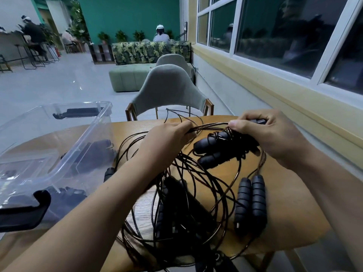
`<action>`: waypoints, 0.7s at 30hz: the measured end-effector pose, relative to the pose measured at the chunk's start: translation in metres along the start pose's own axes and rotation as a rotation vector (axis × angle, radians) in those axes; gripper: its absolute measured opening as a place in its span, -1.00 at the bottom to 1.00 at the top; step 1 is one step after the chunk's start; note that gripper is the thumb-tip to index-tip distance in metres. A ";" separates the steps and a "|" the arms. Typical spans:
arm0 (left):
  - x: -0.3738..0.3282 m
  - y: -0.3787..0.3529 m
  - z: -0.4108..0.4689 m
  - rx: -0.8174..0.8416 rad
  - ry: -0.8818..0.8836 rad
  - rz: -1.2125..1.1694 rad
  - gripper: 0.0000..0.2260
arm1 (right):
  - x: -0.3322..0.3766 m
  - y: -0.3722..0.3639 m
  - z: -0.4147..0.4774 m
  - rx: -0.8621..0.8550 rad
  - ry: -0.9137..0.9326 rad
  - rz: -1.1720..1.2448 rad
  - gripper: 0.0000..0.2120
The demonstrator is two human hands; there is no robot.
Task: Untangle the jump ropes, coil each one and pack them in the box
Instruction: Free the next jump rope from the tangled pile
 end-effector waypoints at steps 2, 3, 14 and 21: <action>0.004 0.000 0.001 -0.007 0.010 0.002 -0.88 | -0.003 0.003 0.002 -0.047 -0.008 0.109 -0.70; 0.006 -0.001 0.001 -0.003 0.020 0.008 -0.87 | -0.004 0.003 0.004 -0.064 -0.020 0.169 -0.69; 0.030 -0.018 -0.003 0.072 0.061 0.022 -0.81 | -0.031 0.011 0.015 -0.157 -0.134 0.581 -0.77; 0.054 -0.040 -0.015 0.175 0.146 0.048 -0.84 | -0.024 0.029 0.019 -0.259 -0.087 0.768 -0.81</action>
Point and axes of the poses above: each hand's wrist, its own z-axis towards the middle knuckle, its own y-axis out of the back of the hand, x = y × z, the point moved 10 cm from there along z, towards the middle knuckle, and after that the axes turned 9 degrees about z, right-handed, at the moved point
